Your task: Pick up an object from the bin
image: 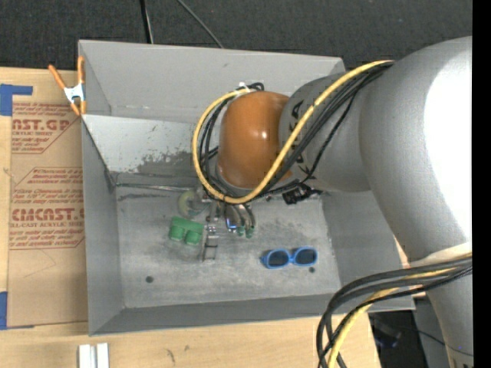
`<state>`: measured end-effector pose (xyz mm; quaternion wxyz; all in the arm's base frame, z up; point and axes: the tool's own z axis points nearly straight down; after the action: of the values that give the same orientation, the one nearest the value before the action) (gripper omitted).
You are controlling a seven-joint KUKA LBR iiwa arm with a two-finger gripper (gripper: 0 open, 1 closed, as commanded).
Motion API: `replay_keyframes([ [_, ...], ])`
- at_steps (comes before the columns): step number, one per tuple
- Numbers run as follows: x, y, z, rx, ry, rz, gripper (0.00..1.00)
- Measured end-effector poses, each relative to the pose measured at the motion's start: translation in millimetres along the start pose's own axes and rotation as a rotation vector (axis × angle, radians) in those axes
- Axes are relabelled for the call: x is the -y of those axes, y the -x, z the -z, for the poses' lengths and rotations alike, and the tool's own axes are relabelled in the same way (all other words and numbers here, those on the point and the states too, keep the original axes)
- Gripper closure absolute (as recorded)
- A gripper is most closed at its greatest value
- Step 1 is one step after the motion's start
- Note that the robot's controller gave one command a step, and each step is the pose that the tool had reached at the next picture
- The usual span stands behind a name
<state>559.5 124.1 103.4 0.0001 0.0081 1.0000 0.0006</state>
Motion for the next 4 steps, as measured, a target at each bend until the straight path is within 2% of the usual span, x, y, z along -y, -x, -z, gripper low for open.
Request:
replay_keyframes([
  [1, -15, -11.2, -32, 0.007, 0.002, -0.241, 0.0],
  [2, -16, -10.2, -31, 0.003, 0.001, -0.241, 0.0],
  [3, -16, -10.0, -31, 0.004, 0.001, -0.241, 1.0],
  [4, -17, -8.7, 19, 0.005, 0.002, -0.241, 1.0],
])
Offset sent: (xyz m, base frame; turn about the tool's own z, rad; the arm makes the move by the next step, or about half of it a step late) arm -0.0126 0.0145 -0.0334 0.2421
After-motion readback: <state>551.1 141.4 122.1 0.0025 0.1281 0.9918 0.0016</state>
